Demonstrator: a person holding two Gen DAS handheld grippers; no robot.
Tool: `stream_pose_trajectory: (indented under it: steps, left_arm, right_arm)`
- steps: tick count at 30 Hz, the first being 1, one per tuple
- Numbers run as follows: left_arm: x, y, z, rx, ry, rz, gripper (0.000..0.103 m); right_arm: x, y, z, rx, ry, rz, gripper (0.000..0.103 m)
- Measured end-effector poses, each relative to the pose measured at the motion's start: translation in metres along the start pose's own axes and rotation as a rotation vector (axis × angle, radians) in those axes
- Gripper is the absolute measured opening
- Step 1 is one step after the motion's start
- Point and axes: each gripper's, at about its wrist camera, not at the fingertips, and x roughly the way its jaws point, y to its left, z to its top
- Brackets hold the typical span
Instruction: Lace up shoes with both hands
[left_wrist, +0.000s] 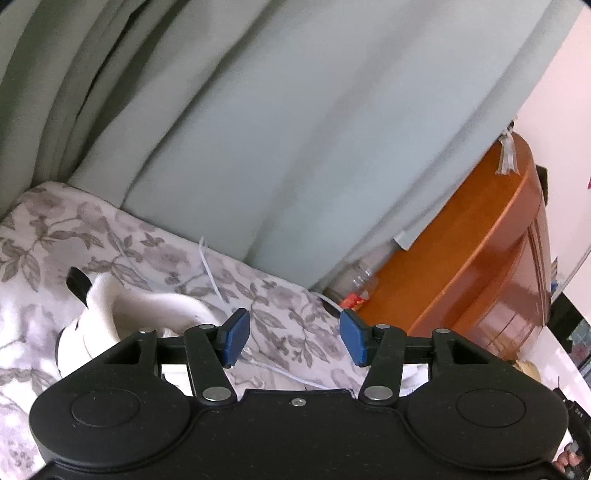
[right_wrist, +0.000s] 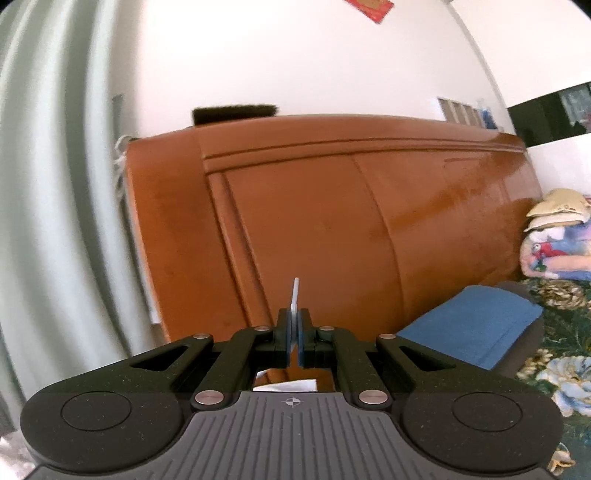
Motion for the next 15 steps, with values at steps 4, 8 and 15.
stream_pose_trajectory:
  steps: [4, 8, 15]
  left_arm:
    - [0.001, -0.005, -0.005, 0.013, 0.018, -0.012, 0.052]
    - [0.000, -0.006, -0.008, 0.018, 0.024, -0.015, 0.052]
    - [-0.002, -0.009, -0.010, 0.023, 0.028, -0.024, 0.053]
  right_arm:
    - [-0.004, 0.009, 0.007, -0.042, -0.034, 0.004, 0.002]
    - [-0.008, 0.003, 0.018, -0.014, -0.053, 0.030, 0.002]
    - [-0.005, 0.045, 0.014, -0.115, -0.005, 0.221, 0.002]
